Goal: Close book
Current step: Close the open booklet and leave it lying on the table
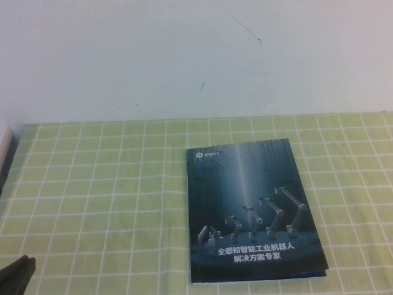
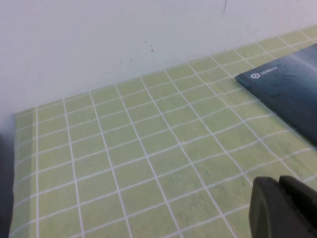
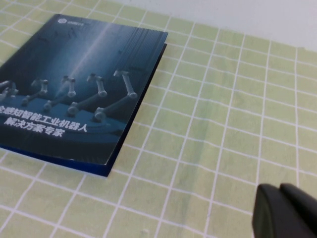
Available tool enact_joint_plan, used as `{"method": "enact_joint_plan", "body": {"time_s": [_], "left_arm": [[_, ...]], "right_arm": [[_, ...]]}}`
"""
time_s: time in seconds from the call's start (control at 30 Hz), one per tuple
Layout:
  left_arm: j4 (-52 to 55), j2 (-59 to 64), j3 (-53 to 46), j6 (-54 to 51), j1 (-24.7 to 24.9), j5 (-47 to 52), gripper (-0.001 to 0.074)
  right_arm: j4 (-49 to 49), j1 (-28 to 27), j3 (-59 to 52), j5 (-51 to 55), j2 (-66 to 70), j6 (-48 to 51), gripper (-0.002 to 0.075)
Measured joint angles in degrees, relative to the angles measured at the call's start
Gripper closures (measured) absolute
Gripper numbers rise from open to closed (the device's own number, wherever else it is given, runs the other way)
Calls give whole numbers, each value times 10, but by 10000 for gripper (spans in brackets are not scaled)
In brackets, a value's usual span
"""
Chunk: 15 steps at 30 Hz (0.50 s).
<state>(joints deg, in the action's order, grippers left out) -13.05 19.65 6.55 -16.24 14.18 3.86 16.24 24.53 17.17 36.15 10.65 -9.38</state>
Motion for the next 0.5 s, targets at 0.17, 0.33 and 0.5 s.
{"method": "enact_joint_plan", "body": {"time_s": [0.17, 0.33, 0.5], "left_arm": [[-25, 0, -1, 50, 0, 27, 739], [-101, 0, -1, 119, 0, 26, 739], [-116, 0, -1, 128, 0, 26, 739]], "right_arm": [[-1, 0, 0, 1, 0, -1, 729], [-1, 0, 0, 1, 0, -1, 729], [-1, 0, 0, 1, 0, -1, 729]]}}
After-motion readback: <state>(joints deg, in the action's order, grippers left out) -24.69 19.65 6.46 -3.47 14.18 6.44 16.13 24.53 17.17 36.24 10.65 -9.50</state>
